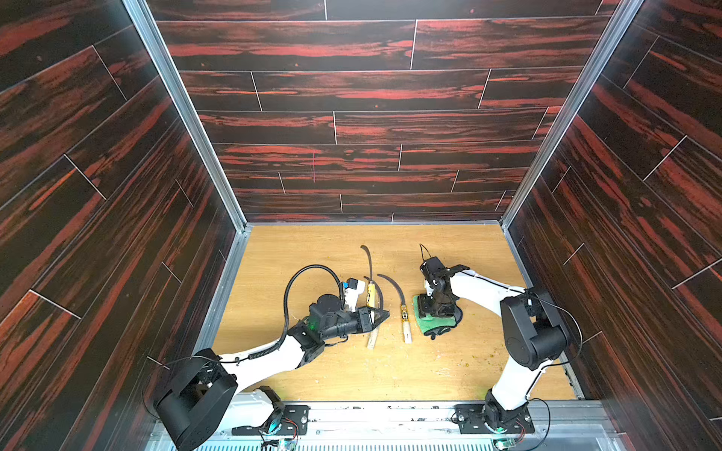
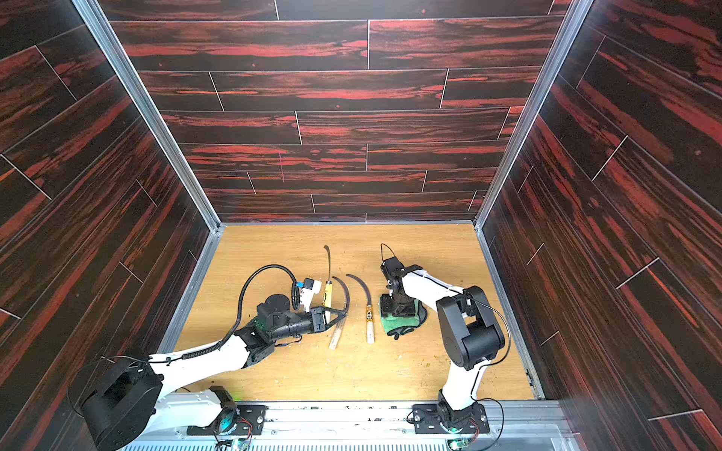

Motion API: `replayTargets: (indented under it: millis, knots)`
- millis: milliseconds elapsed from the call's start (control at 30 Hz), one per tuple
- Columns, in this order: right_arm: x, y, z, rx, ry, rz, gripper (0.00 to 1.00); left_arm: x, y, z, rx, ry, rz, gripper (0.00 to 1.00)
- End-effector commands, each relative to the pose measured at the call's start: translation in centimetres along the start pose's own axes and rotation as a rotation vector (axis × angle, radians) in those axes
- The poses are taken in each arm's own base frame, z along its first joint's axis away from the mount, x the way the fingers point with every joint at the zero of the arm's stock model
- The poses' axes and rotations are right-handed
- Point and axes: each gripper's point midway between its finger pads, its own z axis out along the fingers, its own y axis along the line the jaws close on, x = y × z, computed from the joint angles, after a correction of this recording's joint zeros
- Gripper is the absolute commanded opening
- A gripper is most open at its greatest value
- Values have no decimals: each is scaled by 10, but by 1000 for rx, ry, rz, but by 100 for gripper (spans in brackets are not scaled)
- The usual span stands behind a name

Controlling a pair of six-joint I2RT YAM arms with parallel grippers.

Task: Wipe small sickles with rags
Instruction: Pick up the rag from the center of the board, then wipe the small sickle.

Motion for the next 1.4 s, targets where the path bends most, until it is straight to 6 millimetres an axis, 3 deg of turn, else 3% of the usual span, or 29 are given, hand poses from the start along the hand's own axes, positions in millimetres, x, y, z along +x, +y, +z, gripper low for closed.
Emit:
replayTargets:
  millis: [0,67,133,300,567,800,867,1133,1367]
  knots:
    - [20,-5,35,-5,105,19,37,-1,-34,-10,135,9,42,0]
    - [19,-6,37,-6,100,21,19,0,-39,-13,148,12,33,0]
    - [16,-5,33,-11,82,19,9,-1,-42,-15,157,9,28,0]
    - [-1,7,-6,-82,-30,-7,1,-7,-53,-17,183,-10,21,0]
    - [-29,64,-139,-429,-312,-94,0,-16,-53,-7,176,-34,9,0]
    - [-27,111,-229,-758,-467,-222,0,-23,-68,-5,255,-54,1,0]
    - [-30,121,-243,-815,-501,-272,0,-25,-72,-3,275,-53,-5,0]
    - [-44,152,-270,-968,-560,-401,0,-28,-81,6,313,-44,-22,0]
    - [-43,172,-279,-1038,-553,-473,0,-28,-87,13,325,-34,-19,0]
